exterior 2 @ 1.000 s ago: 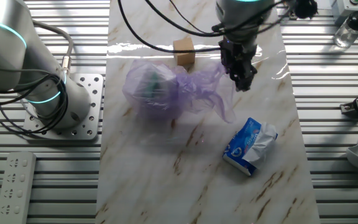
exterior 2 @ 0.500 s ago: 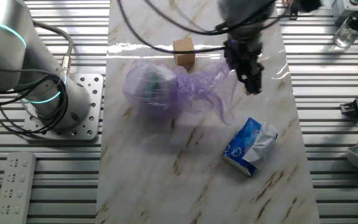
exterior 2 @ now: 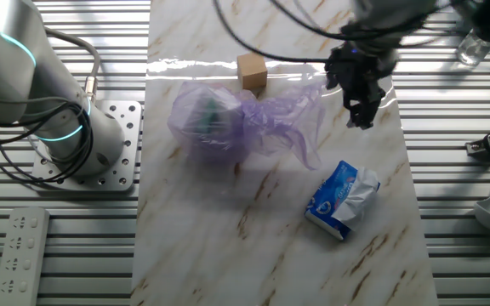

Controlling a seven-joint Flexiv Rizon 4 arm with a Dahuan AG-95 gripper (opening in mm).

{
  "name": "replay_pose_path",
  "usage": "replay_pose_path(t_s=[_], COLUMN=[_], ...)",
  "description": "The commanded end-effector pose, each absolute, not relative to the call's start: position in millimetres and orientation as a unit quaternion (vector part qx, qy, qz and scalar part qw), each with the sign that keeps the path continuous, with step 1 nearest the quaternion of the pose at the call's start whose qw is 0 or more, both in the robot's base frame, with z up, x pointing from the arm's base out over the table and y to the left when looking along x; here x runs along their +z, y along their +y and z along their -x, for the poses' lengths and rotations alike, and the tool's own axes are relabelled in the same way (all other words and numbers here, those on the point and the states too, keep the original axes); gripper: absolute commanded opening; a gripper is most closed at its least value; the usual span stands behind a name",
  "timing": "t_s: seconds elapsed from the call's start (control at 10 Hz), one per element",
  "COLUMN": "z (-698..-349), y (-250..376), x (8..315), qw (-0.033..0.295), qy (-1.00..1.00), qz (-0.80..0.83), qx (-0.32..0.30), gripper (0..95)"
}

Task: Pick up a bag of things

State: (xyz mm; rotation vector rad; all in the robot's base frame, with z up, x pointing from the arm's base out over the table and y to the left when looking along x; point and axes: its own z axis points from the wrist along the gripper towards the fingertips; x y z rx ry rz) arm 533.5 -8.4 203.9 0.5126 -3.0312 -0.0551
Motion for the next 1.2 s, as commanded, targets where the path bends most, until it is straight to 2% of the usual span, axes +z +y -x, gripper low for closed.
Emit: replay_pose_path(t_s=[0.1, 0.2, 0.3, 0.5, 0.9, 1.2], z=[-526.6, -519.7, -511.4, -498.1, -467.4, -447.9], y=[-4.3, -2.4, 1.2, 5.4, 13.5, 14.4], x=[207.7, 201.9, 194.8, 184.7, 165.7, 153.8], qw=[0.086, 0.092, 0.099, 0.119, 0.183, 0.197], qy=[-0.982, -0.981, -0.981, -0.979, -0.971, -0.968], qz=[-0.152, -0.15, -0.144, -0.138, -0.12, -0.12], qx=[-0.066, -0.082, -0.091, -0.096, -0.098, -0.1], gripper=[76.0, 76.0, 95.0, 95.0, 95.0, 95.0])
